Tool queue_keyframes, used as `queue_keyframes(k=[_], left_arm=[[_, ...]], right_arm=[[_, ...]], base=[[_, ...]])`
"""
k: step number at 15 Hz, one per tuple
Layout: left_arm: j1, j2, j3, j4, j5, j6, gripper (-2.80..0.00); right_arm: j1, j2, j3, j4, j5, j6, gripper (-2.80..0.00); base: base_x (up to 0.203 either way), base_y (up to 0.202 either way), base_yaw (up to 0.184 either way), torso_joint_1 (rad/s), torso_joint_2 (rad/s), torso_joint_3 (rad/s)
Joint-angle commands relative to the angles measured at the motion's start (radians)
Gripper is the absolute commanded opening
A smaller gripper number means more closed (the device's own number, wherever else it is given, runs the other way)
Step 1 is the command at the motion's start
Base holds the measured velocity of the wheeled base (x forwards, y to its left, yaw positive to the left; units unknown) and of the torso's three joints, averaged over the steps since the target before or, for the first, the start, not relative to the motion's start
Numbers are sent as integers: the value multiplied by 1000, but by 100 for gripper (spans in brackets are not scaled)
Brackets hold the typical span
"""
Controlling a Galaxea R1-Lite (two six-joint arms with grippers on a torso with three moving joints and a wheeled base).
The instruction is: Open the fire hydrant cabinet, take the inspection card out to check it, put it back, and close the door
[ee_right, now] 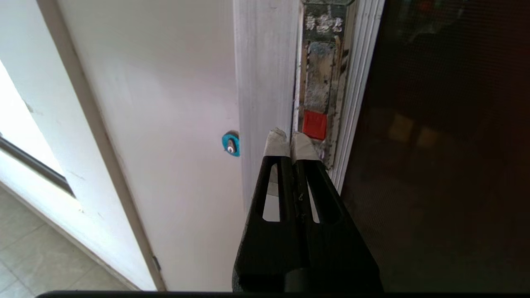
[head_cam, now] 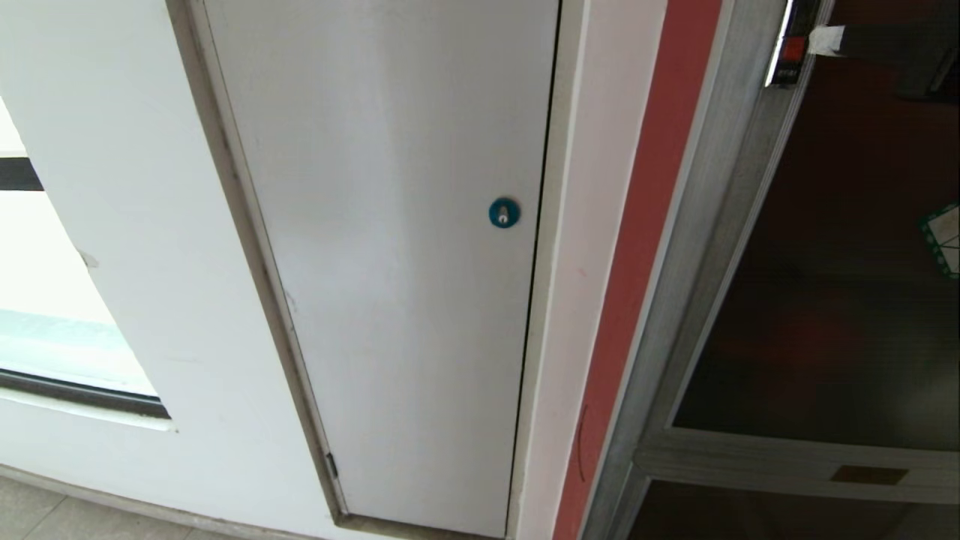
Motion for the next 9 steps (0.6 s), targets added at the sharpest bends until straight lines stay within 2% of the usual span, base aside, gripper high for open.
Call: queue_keyframes(k=[1,9], left_arm=[[0,1,5,0,0,1,-280],[0,1,5,0,0,0,-280]], right_arm=[[-4,17,-6,-1,0,0,-280],[-33,68,-29,-5,2,0,-280]], base=[[0,0,0,0,0,0],[0,0,0,0,0,0]])
